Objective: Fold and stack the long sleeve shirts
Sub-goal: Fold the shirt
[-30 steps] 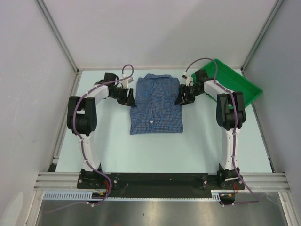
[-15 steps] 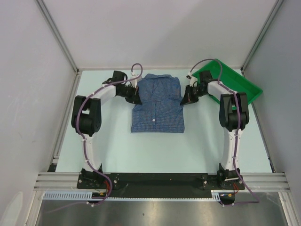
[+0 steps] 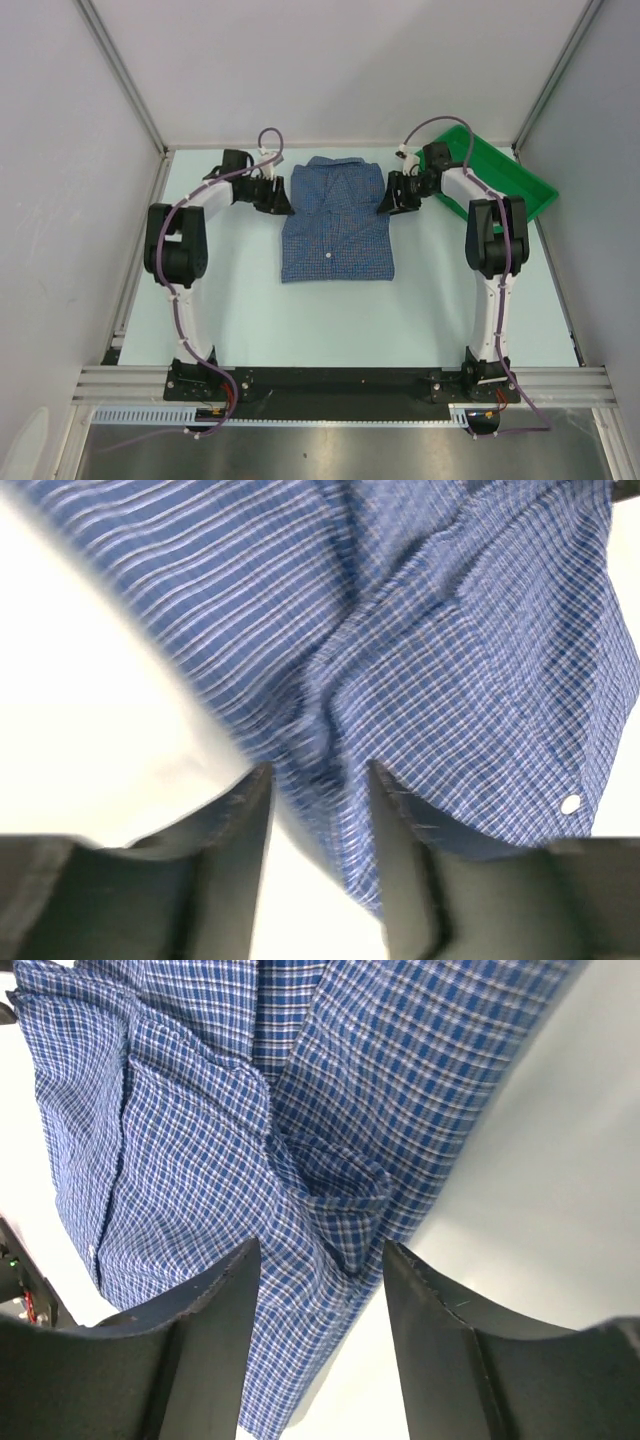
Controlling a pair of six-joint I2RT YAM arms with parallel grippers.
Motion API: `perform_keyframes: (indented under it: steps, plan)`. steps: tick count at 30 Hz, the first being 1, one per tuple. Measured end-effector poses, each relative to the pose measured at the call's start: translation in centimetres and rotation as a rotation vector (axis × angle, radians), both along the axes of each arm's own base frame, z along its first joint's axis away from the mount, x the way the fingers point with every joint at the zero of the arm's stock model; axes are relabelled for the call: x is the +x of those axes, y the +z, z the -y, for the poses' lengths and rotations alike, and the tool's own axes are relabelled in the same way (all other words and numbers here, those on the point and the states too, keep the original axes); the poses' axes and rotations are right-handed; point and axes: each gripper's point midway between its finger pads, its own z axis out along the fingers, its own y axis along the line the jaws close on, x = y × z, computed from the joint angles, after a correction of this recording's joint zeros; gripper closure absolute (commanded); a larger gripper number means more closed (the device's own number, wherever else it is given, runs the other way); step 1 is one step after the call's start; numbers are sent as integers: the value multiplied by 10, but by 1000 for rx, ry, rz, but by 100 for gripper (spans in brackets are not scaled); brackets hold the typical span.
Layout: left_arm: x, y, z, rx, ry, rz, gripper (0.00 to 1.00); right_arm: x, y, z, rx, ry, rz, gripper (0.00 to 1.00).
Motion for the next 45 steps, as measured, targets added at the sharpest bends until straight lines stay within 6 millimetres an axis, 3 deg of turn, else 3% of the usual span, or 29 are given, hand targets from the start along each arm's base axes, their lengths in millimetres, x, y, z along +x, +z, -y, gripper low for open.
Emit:
perform_keyframes:
  steps: [5, 10, 14, 17, 21, 24, 26, 27, 36, 39, 42, 45]
  plan:
    - [-4, 4, -18, -31, 43, -4, 38, 2, 15, 10, -6, -8, 31, 49]
    - [-34, 36, -1, -135, 2, -16, 21, -16, 57, 4, 64, 6, 75, 50]
    - [-90, 57, 29, -253, -94, -91, 12, -73, 71, -33, 213, 93, -27, 48]
    - [-147, 60, 69, -314, -225, -180, 10, -124, 56, -75, 300, 187, -163, 44]
    - [-194, 39, 104, -351, -319, -308, 8, -174, 32, -109, 347, 245, -320, 41]
    - [-185, 6, 105, -356, -259, -403, 7, -169, 11, -114, 372, 220, -368, 40]
    - [-178, -19, 98, -370, -206, -479, 7, -160, -12, -106, 377, 172, -405, 40]
    - [-178, -21, 93, -415, -205, -526, 7, -158, -21, -100, 392, 153, -445, 40]
    - [-174, -16, 52, -490, -109, -559, 5, -159, -26, -54, 463, 75, -504, 39]
    - [-174, -19, 26, -455, -38, -564, 6, -163, -25, -40, 426, 43, -504, 39]
    - [-179, -15, 3, -403, -14, -539, 5, -167, -21, -31, 376, 45, -494, 38]
    - [-186, 2, 2, -353, -83, -474, 6, -166, -5, -36, 344, 88, -450, 38]
